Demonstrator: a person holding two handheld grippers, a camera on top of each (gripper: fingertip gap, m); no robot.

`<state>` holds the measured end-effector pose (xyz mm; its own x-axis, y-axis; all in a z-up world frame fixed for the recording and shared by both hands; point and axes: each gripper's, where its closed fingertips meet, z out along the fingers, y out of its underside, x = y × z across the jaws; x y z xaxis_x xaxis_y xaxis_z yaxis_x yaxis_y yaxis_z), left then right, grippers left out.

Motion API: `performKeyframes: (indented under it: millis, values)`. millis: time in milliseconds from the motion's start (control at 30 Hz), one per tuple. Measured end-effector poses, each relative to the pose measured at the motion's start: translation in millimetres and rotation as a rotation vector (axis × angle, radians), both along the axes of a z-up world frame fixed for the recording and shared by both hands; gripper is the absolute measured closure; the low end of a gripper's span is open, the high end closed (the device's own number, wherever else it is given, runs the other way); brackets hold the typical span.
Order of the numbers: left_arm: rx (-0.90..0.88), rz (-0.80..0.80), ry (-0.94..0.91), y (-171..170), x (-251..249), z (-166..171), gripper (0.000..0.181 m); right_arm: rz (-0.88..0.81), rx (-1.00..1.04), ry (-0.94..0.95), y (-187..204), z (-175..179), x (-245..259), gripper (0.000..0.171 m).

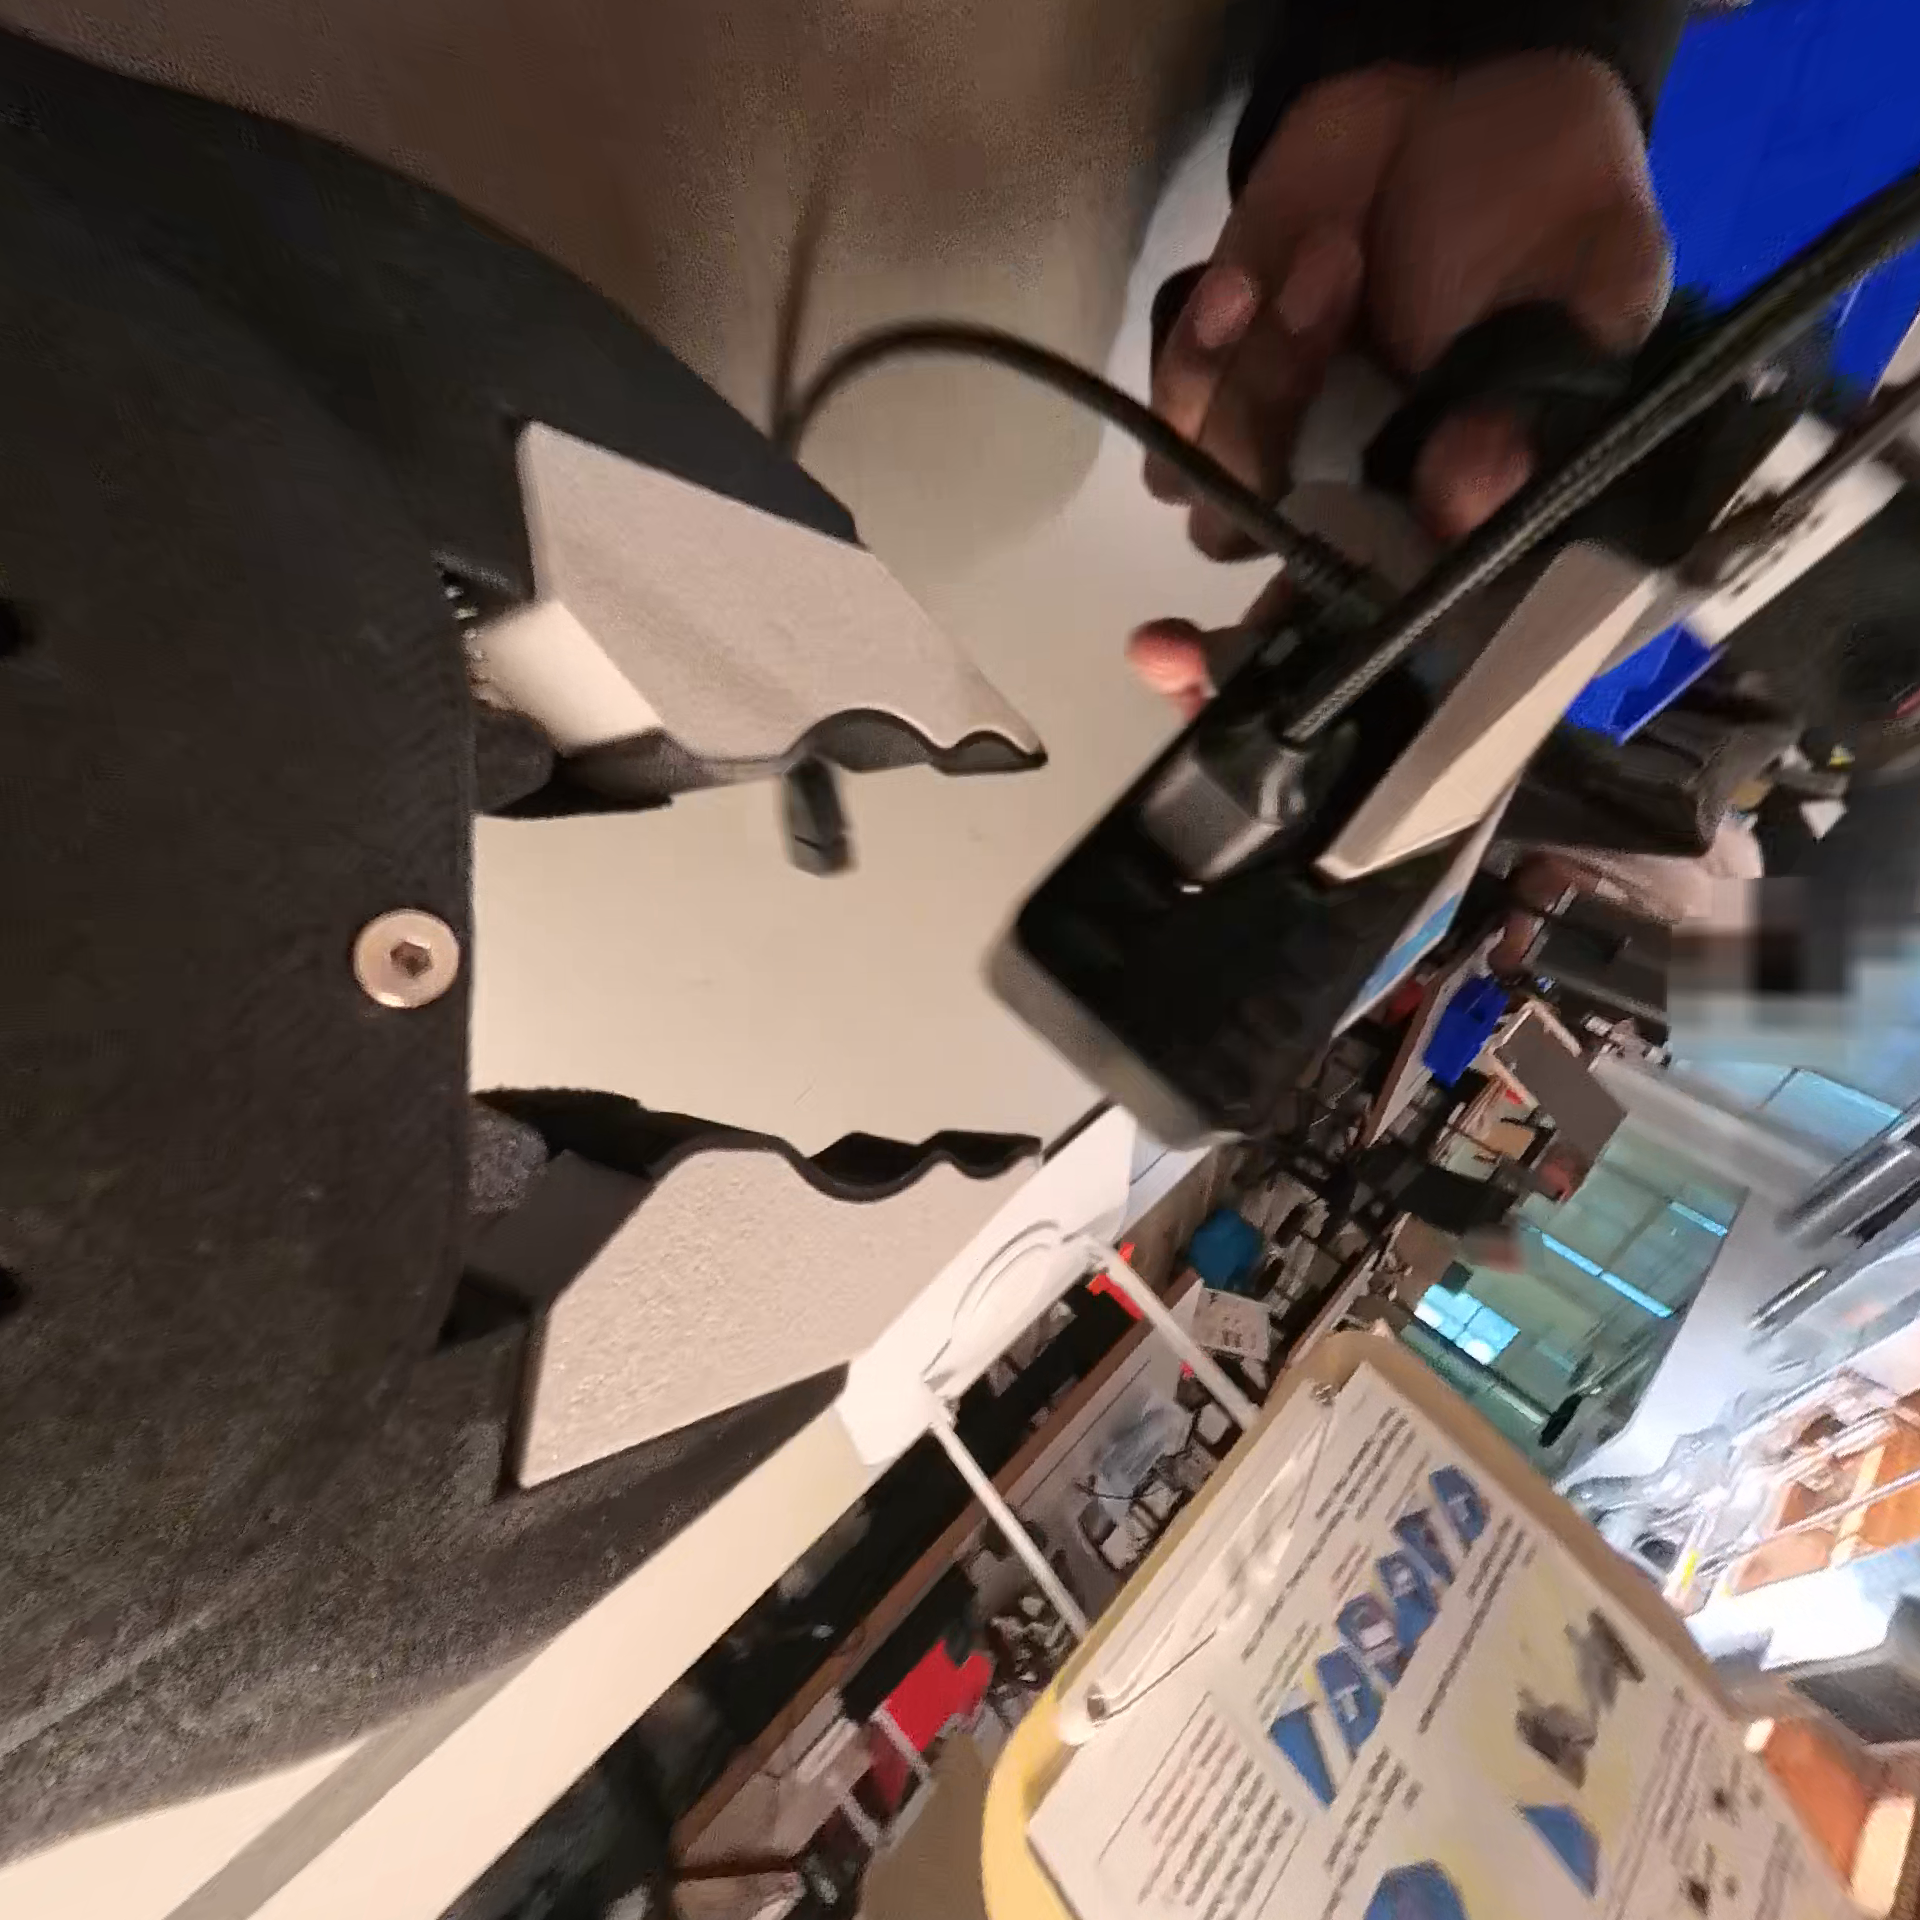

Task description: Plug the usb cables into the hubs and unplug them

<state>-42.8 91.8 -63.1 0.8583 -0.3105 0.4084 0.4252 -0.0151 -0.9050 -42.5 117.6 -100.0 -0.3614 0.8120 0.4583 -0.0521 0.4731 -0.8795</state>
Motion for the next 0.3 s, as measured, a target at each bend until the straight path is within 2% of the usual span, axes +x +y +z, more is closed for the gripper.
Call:
performKeyframes:
  millis: [133, 200, 300]
  values:
    - [0.055, 0.244, 0.373, -10.0, -18.6, 11.2, 0.152, -0.071, -0.194, -0.111, 17.5, -5.0, -8.4, 0.122]
    - [0.056, 0.331, 0.58, -11.3, -18.0, 12.1, 0.151, -0.031, -0.388, -0.202, 16.2, -5.4, -8.5, 0.131]
    - [0.043, 0.414, 0.822, -9.0, -12.1, 9.1, 0.152, 0.108, -0.721, -0.345, 8.2, 1.7, -3.2, 0.132]
